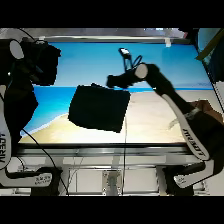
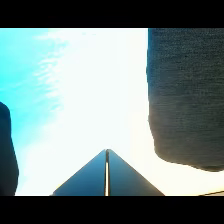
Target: Fold the clothes and pants, and hang the long-sleeved shirts on hangers.
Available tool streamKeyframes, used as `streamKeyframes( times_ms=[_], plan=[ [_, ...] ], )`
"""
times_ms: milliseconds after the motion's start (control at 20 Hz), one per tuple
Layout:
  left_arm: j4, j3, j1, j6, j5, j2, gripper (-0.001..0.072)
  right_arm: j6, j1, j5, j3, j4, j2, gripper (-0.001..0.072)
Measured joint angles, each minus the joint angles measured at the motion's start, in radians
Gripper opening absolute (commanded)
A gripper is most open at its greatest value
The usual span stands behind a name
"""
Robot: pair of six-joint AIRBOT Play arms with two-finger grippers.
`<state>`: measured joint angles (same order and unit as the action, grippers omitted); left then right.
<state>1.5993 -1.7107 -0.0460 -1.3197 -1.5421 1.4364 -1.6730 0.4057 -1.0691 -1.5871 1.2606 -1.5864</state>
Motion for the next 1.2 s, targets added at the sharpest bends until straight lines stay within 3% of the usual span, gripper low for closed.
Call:
streamKeyframes(
  times_ms=[100,250,350,400,500,550,600,650,750,900,1200],
  plan=[
    [-0.017,0.000,0.001,-0.006,0.000,0.000,0.0024,-0.023,-0.053,-0.054,0.147,0.081,0.092,0.0542],
    [-0.063,0.000,0.001,-0.012,0.000,0.000,0.0024,-0.146,-0.097,0.090,0.439,0.105,0.198,0.0536],
    [-0.099,0.000,0.001,-0.015,0.000,0.000,0.0023,-0.216,-0.140,0.238,0.599,-0.016,0.217,0.0477],
    [-0.116,0.000,0.001,-0.015,0.000,0.000,0.0024,-0.197,-0.167,0.298,0.655,-0.131,0.216,0.0477],
    [-0.140,0.000,0.001,-0.016,0.000,0.000,0.0024,-0.001,-0.237,0.325,0.736,-0.446,0.185,0.0487],
    [-0.147,0.000,0.001,-0.016,0.000,0.000,0.0024,0.122,-0.272,0.306,0.758,-0.605,0.164,0.0532],
    [-0.154,0.000,0.001,-0.017,-0.001,0.000,0.0024,0.231,-0.298,0.288,0.774,-0.741,0.143,0.0643],
    [-0.158,0.000,0.001,-0.018,-0.001,0.000,0.0024,0.322,-0.319,0.269,0.788,-0.853,0.121,0.0696],
    [-0.164,0.000,0.001,-0.018,0.000,0.000,0.0024,0.438,-0.336,0.241,0.802,-0.994,0.082,0.0696],
    [-0.169,0.000,0.001,-0.019,0.000,0.000,0.0024,0.526,-0.316,0.218,0.811,-1.104,0.022,0.0696],
    [-0.172,0.000,0.001,-0.019,-0.001,0.000,0.0024,0.594,-0.212,0.204,0.732,-1.188,-0.076,0.0694]
  ],
)
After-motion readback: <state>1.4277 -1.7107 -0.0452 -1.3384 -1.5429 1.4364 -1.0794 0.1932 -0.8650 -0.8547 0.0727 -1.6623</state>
